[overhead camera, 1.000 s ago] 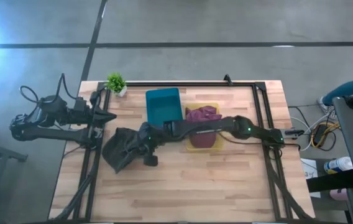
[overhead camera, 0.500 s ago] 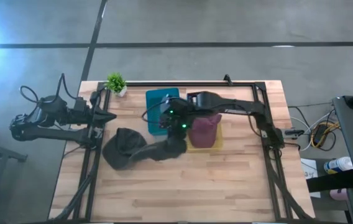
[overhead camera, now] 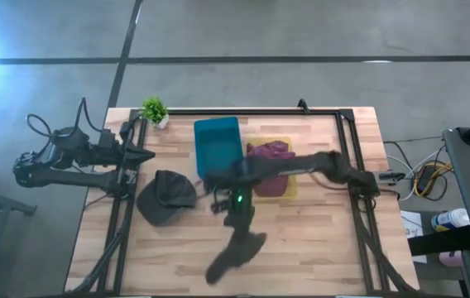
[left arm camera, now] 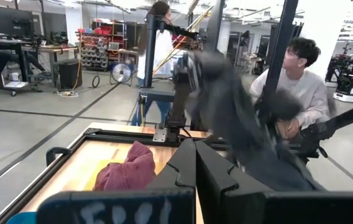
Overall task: Pick & Place hat
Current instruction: Put the top black cap into the blue bin
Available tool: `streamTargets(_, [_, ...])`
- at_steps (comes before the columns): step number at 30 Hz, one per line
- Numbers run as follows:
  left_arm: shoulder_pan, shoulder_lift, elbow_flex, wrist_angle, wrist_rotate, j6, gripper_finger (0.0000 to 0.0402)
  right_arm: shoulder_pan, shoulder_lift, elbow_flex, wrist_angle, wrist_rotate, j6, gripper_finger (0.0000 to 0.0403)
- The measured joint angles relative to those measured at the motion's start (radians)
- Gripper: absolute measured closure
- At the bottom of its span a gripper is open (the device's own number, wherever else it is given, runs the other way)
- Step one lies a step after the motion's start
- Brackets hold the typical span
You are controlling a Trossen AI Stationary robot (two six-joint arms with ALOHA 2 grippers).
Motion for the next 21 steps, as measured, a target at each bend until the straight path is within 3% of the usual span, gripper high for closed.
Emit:
streamTargets(4, [0.000, 0.000, 0.000, 0.000, 0.000, 0.000, 0.0401, 0.028, 0.125, -0.025, 0.009, -0.080, -0.035, 0.0394])
streamTargets(12, [0.000, 0.000, 0.000, 0.000, 0.000, 0.000, 0.0401, -0.018, 0.313, 0.019, 0.153, -0.059, -0.004, 0.0390])
streamTargets(21, [0.000, 0.000, 0.000, 0.000, 0.000, 0.000, 0.0401, -0.095, 0.325, 0.052, 0.342, 0.200, 0.114, 0.0338])
